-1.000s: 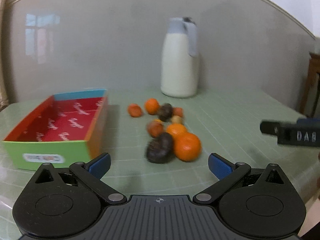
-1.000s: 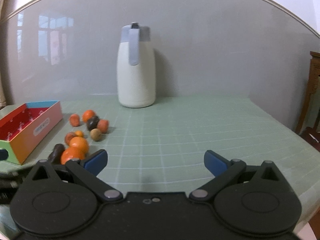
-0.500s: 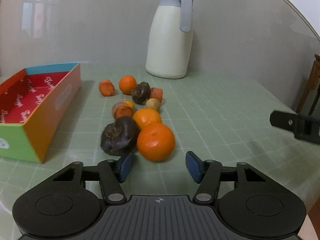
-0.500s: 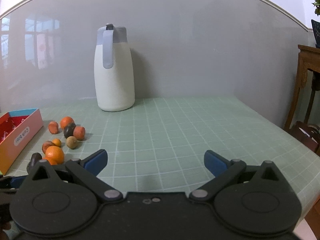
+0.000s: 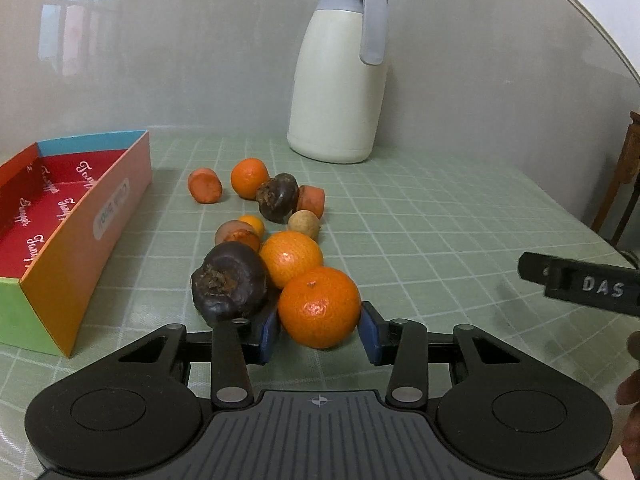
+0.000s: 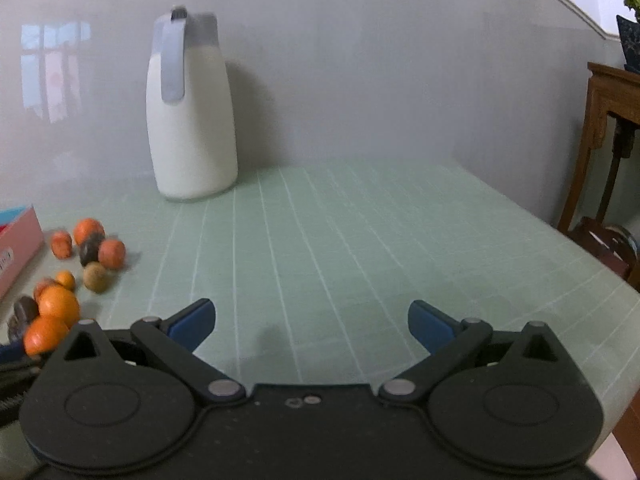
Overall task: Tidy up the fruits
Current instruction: 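Move the left gripper to the large mandarin orange and close on it, then carry the orange with the left gripper into the red box and open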
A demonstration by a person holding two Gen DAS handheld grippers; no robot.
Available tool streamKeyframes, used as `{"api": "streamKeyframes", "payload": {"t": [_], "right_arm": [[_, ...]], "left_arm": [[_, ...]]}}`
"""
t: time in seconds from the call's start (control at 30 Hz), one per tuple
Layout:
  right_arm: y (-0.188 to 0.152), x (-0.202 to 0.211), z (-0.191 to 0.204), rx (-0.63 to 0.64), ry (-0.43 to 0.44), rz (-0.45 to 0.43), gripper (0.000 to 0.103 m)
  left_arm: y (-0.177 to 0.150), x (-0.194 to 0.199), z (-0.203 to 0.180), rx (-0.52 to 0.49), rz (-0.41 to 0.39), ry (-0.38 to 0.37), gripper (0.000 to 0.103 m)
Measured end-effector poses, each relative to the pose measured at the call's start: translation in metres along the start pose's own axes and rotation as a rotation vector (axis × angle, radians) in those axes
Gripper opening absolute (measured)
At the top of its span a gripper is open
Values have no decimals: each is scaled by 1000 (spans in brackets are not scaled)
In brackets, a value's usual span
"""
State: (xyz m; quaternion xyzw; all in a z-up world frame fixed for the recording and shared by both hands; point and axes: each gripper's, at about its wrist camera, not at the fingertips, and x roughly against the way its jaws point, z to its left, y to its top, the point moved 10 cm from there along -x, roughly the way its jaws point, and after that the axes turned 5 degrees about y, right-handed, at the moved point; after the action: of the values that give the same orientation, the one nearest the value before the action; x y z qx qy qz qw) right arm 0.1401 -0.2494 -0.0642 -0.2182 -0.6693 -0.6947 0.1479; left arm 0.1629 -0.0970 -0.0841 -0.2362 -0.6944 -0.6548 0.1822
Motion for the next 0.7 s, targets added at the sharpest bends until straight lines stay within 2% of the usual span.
{"api": "streamKeyframes", "payload": {"t": [0.2,0.3,0.53,0.7], "right_arm": [[-1,1,8,23,-10,-5,103],[1,3,15,31,-4,-13,103],[7,9,42,54,35,-29,103],[16,14,61,56,68,-58,103]], "left_arm": [[13,24,9,10,-49,-29,42],[22,40,22,9,-89,-12,42],[43,64,83,10,-162,108,42],[45,63,132,22,-150,181,42]]}}
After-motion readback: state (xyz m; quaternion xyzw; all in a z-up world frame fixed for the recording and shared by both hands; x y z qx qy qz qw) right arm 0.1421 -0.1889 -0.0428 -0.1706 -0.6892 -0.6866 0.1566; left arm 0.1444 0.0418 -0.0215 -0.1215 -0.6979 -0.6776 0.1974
